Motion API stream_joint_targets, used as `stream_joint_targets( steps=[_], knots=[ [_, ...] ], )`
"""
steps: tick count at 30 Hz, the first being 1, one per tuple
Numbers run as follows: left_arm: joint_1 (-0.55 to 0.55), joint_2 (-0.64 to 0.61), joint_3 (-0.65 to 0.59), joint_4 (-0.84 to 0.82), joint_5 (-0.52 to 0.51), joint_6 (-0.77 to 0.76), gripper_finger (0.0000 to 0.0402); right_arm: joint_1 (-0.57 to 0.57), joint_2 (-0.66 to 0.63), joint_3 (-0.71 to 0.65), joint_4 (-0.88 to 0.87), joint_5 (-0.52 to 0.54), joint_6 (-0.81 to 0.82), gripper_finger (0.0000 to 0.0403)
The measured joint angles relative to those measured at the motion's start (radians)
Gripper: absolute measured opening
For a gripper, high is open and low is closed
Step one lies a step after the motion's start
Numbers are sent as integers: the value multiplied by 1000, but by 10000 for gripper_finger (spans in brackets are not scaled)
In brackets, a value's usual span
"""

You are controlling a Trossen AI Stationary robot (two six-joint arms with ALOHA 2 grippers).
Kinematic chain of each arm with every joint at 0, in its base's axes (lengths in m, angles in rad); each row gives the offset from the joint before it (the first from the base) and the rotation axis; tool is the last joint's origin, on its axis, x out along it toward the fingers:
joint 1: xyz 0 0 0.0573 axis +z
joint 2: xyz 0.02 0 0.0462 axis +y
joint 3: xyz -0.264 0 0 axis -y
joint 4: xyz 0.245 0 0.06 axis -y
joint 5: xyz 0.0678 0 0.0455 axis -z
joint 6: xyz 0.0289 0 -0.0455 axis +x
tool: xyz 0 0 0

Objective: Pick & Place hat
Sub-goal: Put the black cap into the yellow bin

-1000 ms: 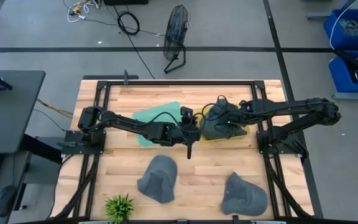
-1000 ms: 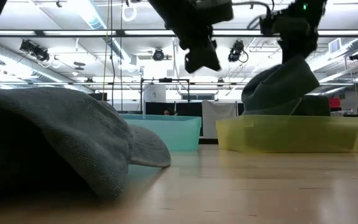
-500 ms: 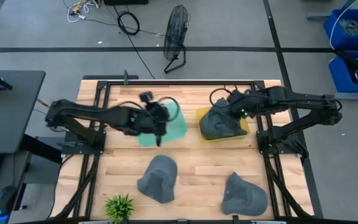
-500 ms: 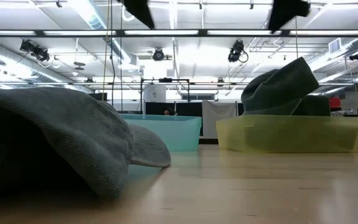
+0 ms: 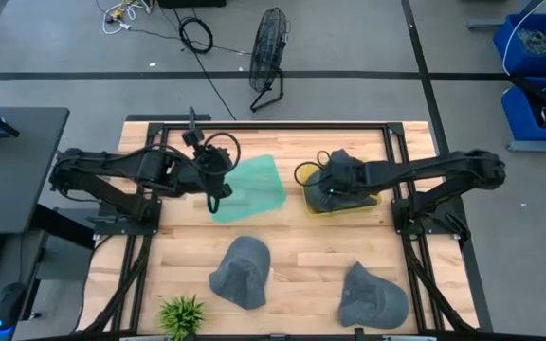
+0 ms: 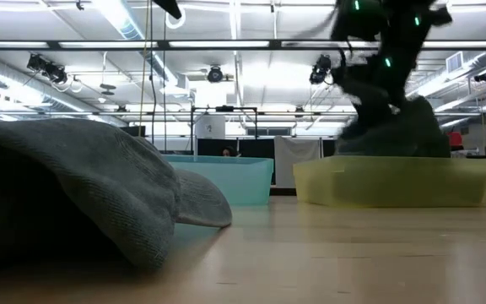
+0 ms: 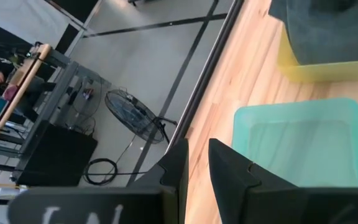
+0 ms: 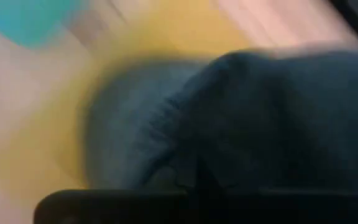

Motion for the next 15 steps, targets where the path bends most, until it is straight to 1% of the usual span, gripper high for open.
stream_joint_targets(
  steps=[4,7,15],
  knots=[
    [0,7,0,-13,-1,-13,64,-7,20,-124,92,0,63,5],
    [0,14,-1,-12,0,-14,64,-7,23,-193,162,7,77,3],
    [0,35,-1,-18,0,-46,64,-7,25,-214,199,-4,50,1]
  ],
)
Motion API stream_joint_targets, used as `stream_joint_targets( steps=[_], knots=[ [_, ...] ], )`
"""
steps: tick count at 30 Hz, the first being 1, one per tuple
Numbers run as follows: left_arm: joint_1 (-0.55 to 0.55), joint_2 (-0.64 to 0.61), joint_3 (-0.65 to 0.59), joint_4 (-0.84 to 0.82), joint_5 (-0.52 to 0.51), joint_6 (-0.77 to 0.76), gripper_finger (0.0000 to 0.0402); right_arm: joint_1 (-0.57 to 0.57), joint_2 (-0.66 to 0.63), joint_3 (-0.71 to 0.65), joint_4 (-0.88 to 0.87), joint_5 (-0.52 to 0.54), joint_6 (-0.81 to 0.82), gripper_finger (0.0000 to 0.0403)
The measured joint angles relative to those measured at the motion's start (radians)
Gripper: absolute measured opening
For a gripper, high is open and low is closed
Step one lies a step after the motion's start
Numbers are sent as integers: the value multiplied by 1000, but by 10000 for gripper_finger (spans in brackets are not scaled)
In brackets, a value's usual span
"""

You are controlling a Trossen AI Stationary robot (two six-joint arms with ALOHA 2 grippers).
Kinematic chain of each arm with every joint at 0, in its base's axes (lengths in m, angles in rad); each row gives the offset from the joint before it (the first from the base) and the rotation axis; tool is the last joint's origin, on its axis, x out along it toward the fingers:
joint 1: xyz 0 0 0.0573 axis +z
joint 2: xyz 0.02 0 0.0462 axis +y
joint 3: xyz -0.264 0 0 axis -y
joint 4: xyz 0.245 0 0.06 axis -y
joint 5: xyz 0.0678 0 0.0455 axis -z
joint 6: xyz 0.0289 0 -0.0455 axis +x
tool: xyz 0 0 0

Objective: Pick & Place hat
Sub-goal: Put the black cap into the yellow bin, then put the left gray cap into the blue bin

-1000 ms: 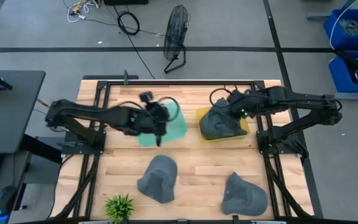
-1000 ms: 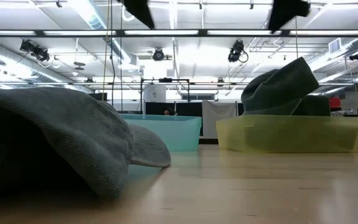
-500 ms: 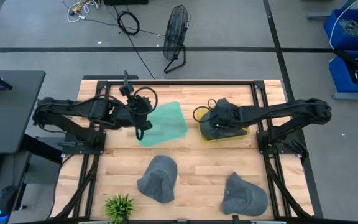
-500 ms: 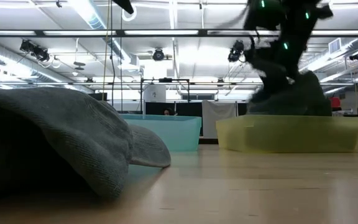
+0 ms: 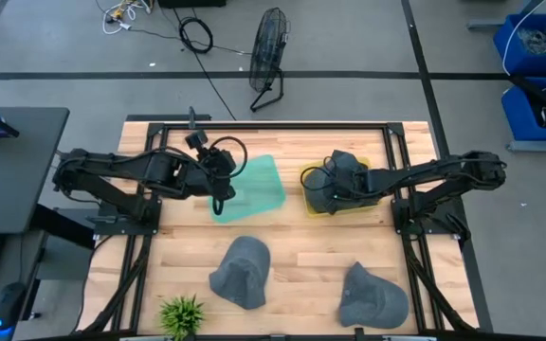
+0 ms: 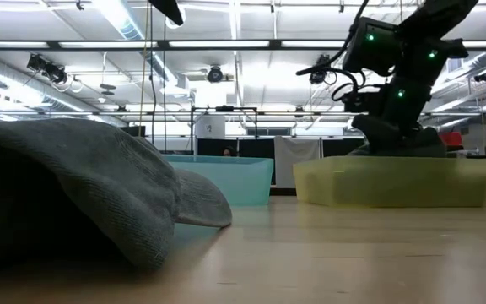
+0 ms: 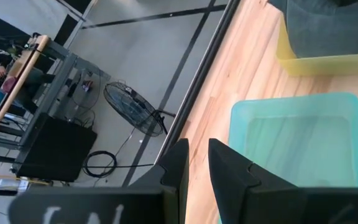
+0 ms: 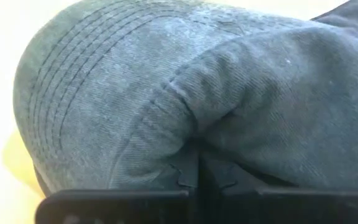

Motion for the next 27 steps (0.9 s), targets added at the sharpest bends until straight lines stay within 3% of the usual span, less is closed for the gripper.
stream_joint_targets(
  steps=[4,7,11,19,27],
  knots=[
    [0,5,0,4,16,6,64,0,-19,77,-129,-41,-29,3],
    [-2,5,0,7,61,2,64,5,-49,192,-293,-81,-28,12],
    [-32,5,0,5,103,-13,64,16,-77,351,-387,-130,-50,28],
    [-121,5,0,-7,384,-117,103,59,-86,520,-383,-133,-120,63],
    [-251,109,2,-31,549,-289,152,121,-79,494,-277,-150,-131,82]
  ],
)
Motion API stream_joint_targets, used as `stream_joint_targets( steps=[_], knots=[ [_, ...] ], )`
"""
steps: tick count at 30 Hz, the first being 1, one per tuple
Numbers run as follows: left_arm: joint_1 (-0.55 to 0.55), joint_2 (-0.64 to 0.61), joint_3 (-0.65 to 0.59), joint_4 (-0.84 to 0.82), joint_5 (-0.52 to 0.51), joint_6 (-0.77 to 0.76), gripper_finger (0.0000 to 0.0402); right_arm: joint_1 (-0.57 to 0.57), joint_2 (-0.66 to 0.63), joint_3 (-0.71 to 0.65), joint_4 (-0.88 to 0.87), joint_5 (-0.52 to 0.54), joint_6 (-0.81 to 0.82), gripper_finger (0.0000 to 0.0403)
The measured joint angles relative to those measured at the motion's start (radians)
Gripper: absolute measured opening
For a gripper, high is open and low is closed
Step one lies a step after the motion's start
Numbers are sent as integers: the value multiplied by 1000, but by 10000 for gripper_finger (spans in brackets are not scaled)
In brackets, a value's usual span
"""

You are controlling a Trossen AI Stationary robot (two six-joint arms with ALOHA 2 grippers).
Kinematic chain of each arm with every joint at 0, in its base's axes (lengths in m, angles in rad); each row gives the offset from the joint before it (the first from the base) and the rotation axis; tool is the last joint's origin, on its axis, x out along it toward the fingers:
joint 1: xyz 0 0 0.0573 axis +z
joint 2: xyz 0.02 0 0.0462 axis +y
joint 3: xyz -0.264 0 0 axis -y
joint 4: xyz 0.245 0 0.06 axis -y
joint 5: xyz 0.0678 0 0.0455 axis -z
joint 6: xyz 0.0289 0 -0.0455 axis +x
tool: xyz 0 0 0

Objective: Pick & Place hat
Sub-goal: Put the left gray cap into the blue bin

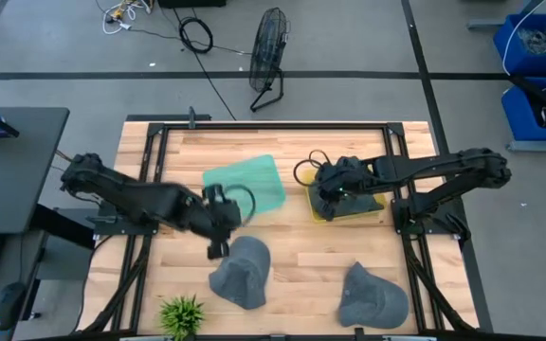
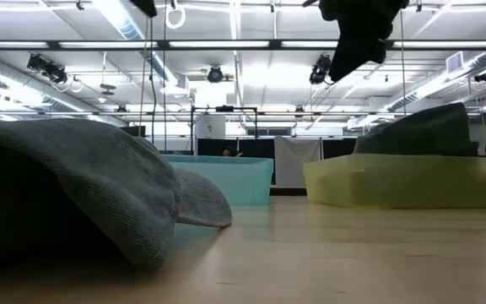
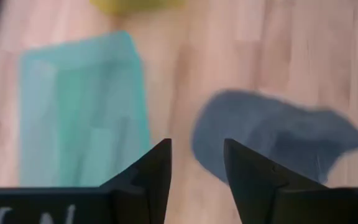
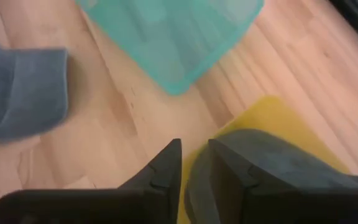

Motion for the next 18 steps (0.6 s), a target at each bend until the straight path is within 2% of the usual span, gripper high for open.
stream_joint_targets(
  steps=[10,15,18],
  knots=[
    [-150,244,0,18,26,-75,170,49,9,-33,37,4,72,82],
    [-184,377,-1,28,27,-93,170,66,9,-34,40,6,73,82],
    [-191,437,-1,38,37,-47,170,77,9,-34,61,7,88,82]
  ],
)
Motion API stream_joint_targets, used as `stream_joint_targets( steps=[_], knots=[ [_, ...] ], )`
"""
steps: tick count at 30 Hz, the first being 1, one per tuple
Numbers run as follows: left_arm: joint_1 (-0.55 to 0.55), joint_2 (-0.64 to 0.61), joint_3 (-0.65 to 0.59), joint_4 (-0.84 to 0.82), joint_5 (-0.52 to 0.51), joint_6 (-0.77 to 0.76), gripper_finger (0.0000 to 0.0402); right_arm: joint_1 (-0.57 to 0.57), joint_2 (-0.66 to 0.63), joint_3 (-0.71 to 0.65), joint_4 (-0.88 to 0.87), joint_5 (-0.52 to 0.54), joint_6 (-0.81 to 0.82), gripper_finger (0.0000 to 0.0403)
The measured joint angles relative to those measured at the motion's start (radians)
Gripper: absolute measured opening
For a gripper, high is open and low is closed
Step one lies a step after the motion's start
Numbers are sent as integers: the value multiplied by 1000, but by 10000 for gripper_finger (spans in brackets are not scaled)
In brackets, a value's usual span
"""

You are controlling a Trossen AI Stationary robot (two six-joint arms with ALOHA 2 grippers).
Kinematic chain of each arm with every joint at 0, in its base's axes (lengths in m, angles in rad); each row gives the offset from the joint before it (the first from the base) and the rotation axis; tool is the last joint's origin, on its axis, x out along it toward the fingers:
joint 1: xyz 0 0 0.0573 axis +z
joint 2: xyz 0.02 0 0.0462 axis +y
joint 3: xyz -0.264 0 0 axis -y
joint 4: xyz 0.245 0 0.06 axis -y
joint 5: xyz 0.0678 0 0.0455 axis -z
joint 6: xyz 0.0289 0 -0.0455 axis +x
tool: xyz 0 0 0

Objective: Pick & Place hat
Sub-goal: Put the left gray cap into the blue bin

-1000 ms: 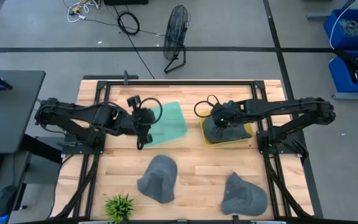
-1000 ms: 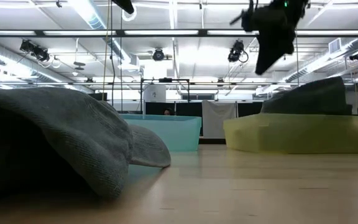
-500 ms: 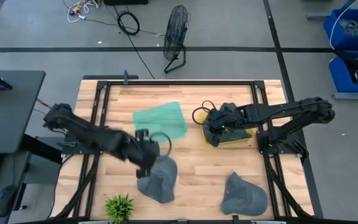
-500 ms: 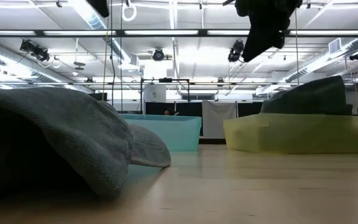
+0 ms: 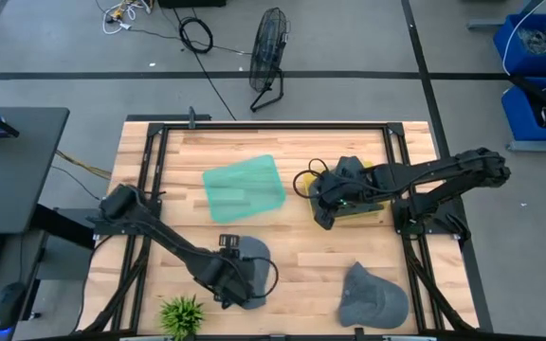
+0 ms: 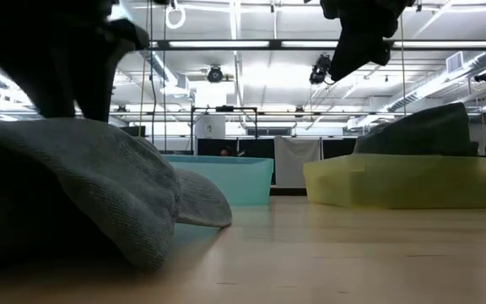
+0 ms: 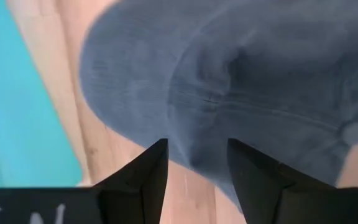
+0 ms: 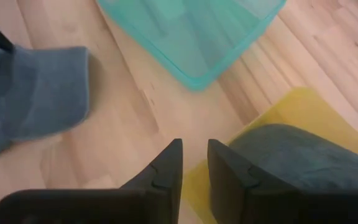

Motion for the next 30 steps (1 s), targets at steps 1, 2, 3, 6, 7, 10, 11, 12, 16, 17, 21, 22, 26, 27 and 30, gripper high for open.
stream_joint_targets(
  steps=[1,2,3,6,7,10,11,12,16,17,21,22,26,27,30],
  knots=[
    [2,15,0,0,1,1,170,2,0,0,7,0,11,82],
    [4,28,0,2,2,2,170,4,0,0,12,0,20,82],
    [8,36,-1,2,2,4,170,6,0,0,19,0,26,82],
    [19,55,-1,41,21,4,170,8,0,0,28,0,25,82],
    [24,60,-1,51,36,4,170,8,0,0,27,0,18,82],
    [41,67,0,50,48,-6,166,8,0,0,27,24,-7,82],
    [53,71,1,49,68,-26,160,8,0,0,27,35,-14,82],
    [65,74,1,45,89,-51,150,8,-1,0,27,41,-19,82],
    [111,73,1,19,103,-70,68,8,-1,0,27,75,-42,82],
    [121,73,1,18,103,-61,41,8,-1,0,27,89,-43,82],
    [148,57,1,-8,105,-46,11,8,-1,0,26,104,-42,82],
    [150,48,4,-27,106,-35,9,8,-1,0,26,105,-42,82],
    [157,-34,42,-131,98,-15,6,8,-1,0,25,105,-43,82],
    [157,-65,52,-157,87,-15,7,8,-1,0,24,105,-45,82],
    [167,-167,72,-202,57,40,10,7,-2,0,23,105,-46,82]
  ],
)
